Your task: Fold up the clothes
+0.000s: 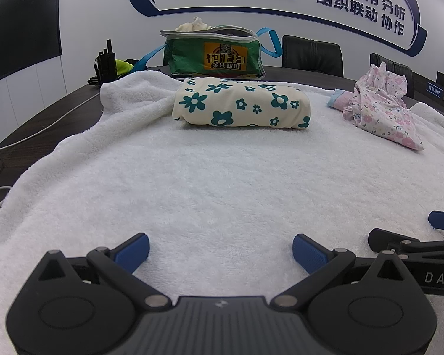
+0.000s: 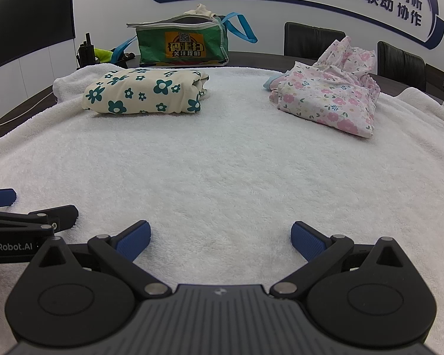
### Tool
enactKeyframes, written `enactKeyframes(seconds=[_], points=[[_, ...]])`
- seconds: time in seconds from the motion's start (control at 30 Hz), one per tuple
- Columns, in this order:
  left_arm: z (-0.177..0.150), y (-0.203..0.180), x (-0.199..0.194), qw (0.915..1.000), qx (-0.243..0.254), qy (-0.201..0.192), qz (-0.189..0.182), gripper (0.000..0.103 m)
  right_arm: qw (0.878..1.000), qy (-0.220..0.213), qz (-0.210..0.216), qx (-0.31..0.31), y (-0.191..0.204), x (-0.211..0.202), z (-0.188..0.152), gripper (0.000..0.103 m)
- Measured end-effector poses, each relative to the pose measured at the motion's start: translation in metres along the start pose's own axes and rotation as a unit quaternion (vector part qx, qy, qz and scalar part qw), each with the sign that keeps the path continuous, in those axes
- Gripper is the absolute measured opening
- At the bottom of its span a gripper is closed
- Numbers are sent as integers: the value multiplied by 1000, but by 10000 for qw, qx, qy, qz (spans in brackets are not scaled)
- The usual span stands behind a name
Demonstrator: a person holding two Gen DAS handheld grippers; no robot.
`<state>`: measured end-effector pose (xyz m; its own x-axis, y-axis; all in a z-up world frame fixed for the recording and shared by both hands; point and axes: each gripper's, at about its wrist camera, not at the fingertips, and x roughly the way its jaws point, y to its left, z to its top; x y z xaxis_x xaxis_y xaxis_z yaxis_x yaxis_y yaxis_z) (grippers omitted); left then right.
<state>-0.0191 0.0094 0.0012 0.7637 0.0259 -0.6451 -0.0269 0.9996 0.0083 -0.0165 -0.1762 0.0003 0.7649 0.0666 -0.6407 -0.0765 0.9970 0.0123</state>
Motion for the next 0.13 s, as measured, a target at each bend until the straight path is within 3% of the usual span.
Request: enactKeyframes(seconds=[0.13], points=[[0, 0, 0, 10000, 2, 0, 0, 103, 10000, 0, 1, -1, 0, 0, 0, 102]])
